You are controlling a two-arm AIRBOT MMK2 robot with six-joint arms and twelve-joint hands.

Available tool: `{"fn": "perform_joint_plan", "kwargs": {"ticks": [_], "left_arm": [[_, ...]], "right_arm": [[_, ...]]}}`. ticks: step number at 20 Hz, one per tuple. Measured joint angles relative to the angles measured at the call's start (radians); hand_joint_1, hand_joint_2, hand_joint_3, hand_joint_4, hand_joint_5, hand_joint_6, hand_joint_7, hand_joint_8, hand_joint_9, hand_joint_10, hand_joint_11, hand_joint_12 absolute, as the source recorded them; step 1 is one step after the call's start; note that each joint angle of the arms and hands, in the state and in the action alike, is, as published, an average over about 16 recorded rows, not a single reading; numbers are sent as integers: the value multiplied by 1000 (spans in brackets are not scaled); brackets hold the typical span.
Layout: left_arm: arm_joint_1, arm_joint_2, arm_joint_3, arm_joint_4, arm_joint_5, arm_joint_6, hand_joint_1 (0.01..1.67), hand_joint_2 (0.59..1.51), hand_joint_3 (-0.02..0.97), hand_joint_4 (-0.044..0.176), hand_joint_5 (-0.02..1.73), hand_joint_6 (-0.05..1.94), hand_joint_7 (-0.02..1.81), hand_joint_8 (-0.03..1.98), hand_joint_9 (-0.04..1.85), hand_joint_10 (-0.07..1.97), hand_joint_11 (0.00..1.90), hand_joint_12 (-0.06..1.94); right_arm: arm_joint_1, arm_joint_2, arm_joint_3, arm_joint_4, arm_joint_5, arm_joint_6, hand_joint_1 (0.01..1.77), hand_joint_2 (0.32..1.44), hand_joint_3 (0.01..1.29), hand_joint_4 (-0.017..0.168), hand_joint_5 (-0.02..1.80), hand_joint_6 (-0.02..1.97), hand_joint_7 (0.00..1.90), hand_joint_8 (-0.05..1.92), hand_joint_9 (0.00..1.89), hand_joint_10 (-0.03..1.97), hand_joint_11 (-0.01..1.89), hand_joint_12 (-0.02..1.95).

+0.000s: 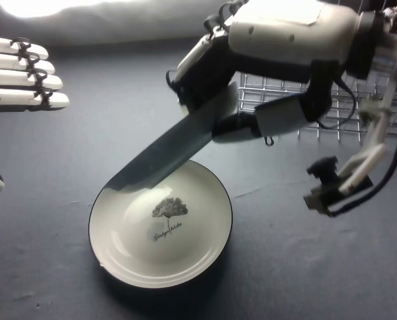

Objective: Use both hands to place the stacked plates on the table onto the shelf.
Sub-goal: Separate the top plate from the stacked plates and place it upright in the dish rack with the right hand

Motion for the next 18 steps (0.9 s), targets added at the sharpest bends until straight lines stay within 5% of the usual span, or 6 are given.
{"fn": "perform_joint_plan", "kwargs": {"ticks": [7,13,18], "left_arm": [[15,-4,34,29,38,56,22,1094,13,1,104,-2,101,13,86,12,21,162],[16,-12,58,53,53,65,21,1095,10,1,105,-2,102,13,88,12,14,194],[16,-20,78,77,61,67,20,1095,8,1,104,-2,105,13,93,12,14,204]], "right_arm": [[22,30,-33,149,-66,23,1291,1048,13,-2,883,1052,997,951,1024,635,796,950],[25,45,-45,257,-98,48,1321,1051,13,-4,876,1046,1005,933,999,648,775,959],[19,54,-46,362,-108,65,1309,1053,12,3,872,1039,1006,938,1070,352,773,950]]}}
